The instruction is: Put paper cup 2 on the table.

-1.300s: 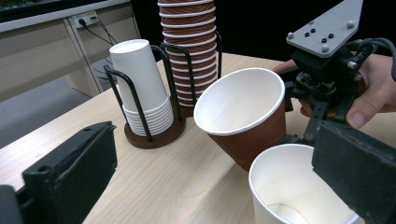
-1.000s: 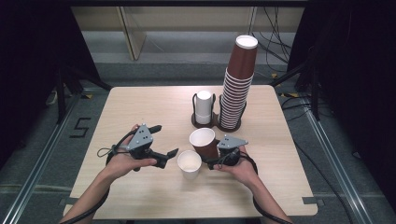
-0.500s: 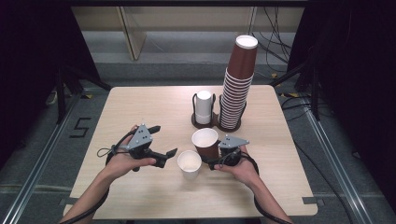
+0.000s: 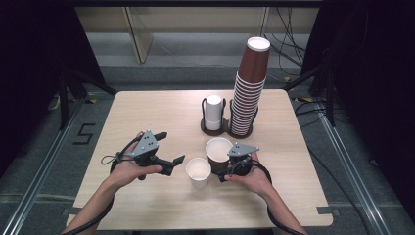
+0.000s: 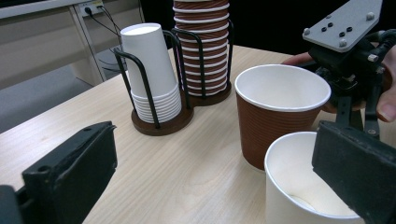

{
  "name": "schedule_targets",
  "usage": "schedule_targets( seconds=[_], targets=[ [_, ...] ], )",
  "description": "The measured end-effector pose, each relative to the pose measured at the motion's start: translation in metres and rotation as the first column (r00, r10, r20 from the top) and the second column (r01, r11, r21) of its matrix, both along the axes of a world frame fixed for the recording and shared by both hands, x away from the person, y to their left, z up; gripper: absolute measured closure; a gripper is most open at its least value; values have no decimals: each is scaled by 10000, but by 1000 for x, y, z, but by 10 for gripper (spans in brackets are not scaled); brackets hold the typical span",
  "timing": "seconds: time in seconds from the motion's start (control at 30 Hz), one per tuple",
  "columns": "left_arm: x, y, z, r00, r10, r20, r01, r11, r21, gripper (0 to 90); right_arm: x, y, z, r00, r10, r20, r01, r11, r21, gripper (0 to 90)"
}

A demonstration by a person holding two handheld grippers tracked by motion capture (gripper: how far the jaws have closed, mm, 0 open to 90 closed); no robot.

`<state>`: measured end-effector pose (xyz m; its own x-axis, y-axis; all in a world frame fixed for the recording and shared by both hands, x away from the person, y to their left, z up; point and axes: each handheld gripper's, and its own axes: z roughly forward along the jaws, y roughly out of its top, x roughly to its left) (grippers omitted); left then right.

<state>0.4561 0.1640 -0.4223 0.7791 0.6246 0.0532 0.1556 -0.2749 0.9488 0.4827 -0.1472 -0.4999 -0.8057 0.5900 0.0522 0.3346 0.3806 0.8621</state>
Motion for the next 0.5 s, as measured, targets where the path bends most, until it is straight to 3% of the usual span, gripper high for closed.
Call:
schedule_targets(
  seconds=[0.47,0.5],
  targets=[
    [4,3,-6,9999,121,-119,-122,9999,-84,0,-8,-13,8,9998,171,-139,-178,9986,-496,4],
    [3,4,-5,9997,205,-164,-204,9998,47,0,-9,-16,9,9999,78,-130,-85,9983,-570,4]
  ],
)
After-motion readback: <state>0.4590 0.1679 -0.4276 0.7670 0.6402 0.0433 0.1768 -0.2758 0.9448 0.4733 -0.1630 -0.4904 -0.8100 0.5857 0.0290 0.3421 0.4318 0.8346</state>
